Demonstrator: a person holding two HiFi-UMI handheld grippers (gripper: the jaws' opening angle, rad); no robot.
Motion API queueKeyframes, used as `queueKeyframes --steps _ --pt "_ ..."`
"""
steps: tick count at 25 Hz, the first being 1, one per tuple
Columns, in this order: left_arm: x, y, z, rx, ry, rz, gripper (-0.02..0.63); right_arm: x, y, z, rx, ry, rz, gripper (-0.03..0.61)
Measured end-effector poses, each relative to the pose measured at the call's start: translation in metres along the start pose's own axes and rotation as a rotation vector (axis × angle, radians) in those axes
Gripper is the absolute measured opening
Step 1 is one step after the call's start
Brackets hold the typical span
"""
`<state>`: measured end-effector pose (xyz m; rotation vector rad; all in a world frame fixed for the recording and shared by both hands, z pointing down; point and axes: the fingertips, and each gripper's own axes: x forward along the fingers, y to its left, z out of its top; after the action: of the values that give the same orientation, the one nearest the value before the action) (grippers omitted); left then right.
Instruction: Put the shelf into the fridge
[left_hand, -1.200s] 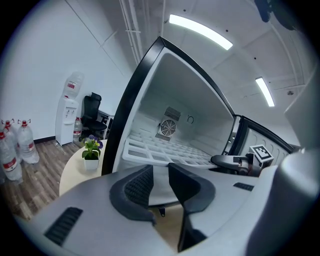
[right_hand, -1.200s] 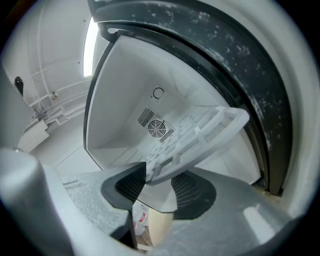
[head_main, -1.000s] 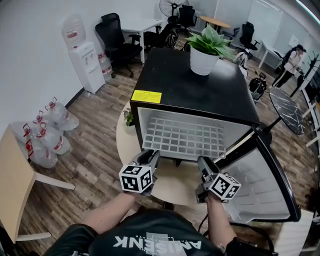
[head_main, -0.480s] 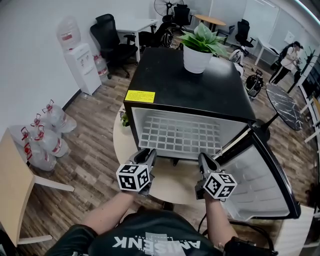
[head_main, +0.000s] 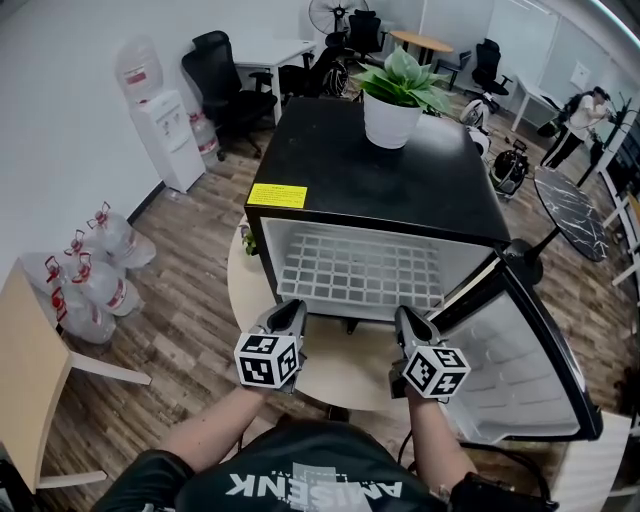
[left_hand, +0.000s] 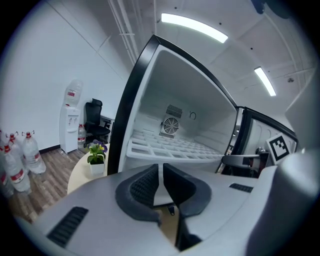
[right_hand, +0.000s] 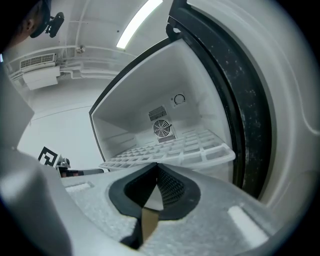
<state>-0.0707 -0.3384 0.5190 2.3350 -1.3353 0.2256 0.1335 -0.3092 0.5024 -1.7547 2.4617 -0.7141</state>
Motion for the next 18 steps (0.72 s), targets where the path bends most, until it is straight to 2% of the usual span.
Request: queueKeyframes --steps 4,9,13,15,18 --pt "0.001 -0.011 -0.005 0.021 -0.001 -0.011 0.029 0.003 0.0 0.004 -0.001 -0.008 0.027 0.007" --pt "0.011 -0.016 0.011 0.076 -0.046 0.006 0.029 0.006 0.0 0.007 -0.007 -0.026 0.041 0.006" --pt "0.011 -0.015 0.013 0.12 -0.064 0.032 0.017 0.012 -0.019 0.034 -0.03 -0.079 -0.045 0.006" --pt "0.011 -0.016 0.01 0.117 -0.071 0.042 0.009 0.009 -0.022 0.039 -0.059 -0.081 -0.058 0.006" --pt "0.013 -0.015 0.008 0.128 -0.088 0.05 0.009 0.002 -0.011 0.033 -0.133 -0.065 -0.03 0.006"
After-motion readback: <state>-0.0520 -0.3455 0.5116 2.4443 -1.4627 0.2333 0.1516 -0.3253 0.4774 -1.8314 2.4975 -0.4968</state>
